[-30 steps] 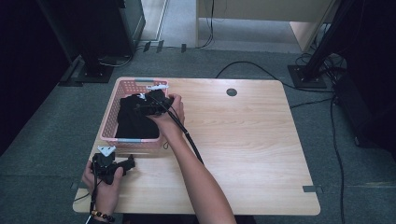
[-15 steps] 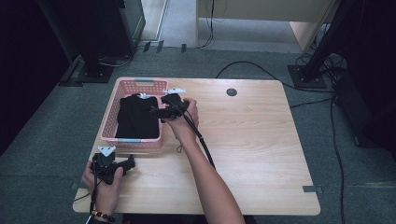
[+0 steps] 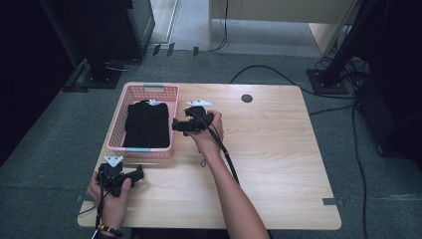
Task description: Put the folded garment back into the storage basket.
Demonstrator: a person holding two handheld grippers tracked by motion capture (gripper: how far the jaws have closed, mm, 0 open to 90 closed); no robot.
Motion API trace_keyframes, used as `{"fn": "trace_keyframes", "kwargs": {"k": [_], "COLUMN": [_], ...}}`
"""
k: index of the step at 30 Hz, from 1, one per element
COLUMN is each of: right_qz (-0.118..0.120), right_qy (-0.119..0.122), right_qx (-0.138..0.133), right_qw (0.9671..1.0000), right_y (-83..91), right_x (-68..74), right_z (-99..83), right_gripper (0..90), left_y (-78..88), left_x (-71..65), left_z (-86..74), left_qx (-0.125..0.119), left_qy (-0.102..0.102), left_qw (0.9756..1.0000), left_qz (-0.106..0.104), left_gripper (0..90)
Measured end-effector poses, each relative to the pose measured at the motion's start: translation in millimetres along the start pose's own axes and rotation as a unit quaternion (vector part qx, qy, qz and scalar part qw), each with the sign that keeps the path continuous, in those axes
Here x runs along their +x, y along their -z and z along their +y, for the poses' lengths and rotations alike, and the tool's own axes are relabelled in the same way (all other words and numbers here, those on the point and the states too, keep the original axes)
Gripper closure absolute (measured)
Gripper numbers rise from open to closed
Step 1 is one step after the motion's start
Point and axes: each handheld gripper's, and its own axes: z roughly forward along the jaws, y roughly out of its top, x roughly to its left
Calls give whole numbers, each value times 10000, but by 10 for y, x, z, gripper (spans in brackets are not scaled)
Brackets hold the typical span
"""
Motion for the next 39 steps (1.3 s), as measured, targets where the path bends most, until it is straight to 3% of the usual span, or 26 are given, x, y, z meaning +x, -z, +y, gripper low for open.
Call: {"fn": "trace_keyframes", "kwargs": {"k": [6, 11, 13, 16, 24, 39], "right_qz": [46, -61, 70, 79, -184, -609], "right_qy": [-110, -4, 11, 1, -34, -118], "right_qx": [-2, 7, -88, -7, 112, 229], "right_qw": [9999, 10000, 9999, 10000, 9998, 9978], "right_y": [33, 38, 31, 8, -97, -176], "right_x": [-106, -169, -222, -260, -365, -501], "right_z": [-82, -152, -229, -277, -495, -704], "right_gripper": [0, 0, 0, 0, 0, 5], "left_y": [0, -1, -1, -1, -1, 0], "left_x": [-1, 0, 0, 0, 0, 1], "left_z": [0, -1, 0, -1, -1, -1], "left_qx": [-4, -7, -6, -7, -7, 1], "left_qy": [3, 2, 2, 2, 2, -9], "left_qw": [10000, 10000, 10000, 10000, 10000, 10000], "left_qz": [2, 0, -1, -1, -1, 0], "left_gripper": [0, 0, 0, 0, 0, 0]}}
